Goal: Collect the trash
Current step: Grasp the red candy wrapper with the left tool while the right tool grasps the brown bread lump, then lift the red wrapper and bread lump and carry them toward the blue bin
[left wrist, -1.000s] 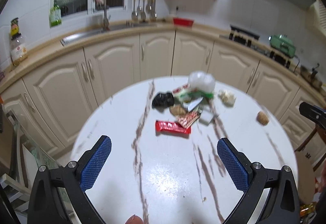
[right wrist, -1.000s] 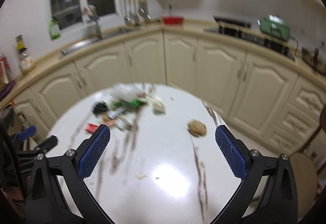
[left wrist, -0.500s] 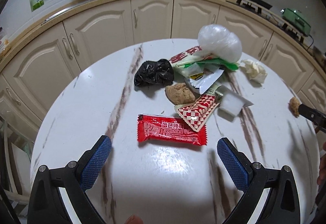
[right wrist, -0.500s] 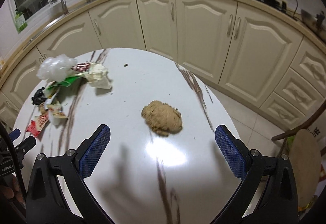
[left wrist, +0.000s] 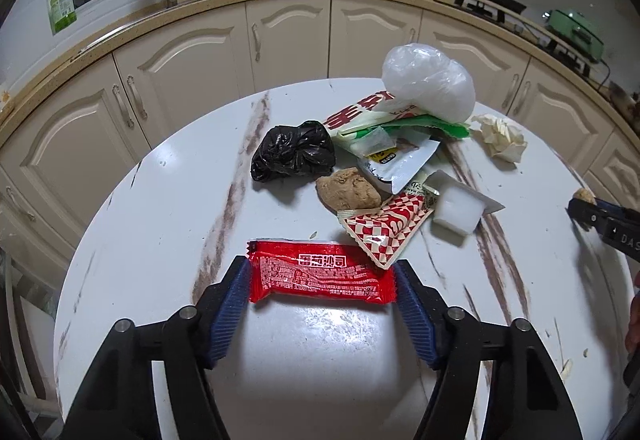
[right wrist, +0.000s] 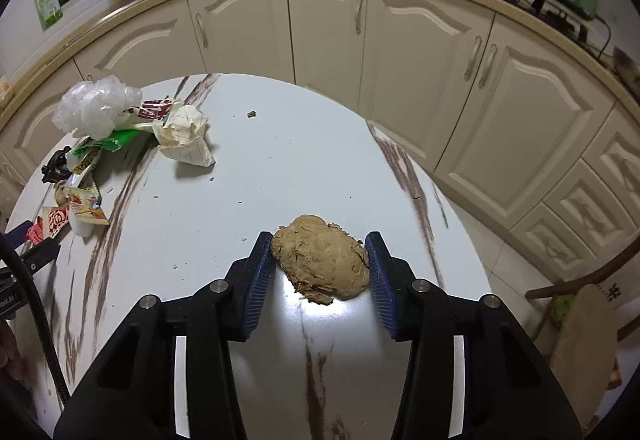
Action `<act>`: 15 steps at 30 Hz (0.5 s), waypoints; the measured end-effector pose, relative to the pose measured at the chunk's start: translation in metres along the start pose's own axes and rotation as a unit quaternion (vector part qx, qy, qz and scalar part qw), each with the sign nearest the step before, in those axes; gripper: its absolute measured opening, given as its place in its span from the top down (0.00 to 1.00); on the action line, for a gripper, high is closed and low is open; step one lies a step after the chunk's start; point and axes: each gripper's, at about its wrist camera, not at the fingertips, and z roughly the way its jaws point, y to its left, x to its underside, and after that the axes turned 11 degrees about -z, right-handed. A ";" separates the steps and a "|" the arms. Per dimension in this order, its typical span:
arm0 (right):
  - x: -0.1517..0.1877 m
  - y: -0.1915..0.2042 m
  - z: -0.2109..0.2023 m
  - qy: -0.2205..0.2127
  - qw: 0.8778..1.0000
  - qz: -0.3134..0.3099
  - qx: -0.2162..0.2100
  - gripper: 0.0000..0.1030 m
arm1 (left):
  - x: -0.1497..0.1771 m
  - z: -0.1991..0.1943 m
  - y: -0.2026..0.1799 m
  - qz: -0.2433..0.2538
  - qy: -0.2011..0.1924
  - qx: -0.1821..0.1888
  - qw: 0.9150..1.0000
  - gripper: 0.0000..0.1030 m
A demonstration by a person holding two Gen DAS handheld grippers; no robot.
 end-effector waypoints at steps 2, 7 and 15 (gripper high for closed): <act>0.002 0.002 -0.002 -0.001 1.000 -0.001 -0.005 0.58 | 0.002 -0.003 0.004 -0.001 -0.001 0.005 1.000 0.47; 0.007 0.007 -0.007 -0.003 1.000 0.002 -0.021 0.58 | 0.009 -0.013 0.012 -0.012 0.003 0.024 1.000 0.50; 0.020 0.011 -0.026 -0.011 0.999 0.011 -0.041 0.58 | 0.032 -0.034 0.025 -0.020 0.001 0.042 0.999 0.53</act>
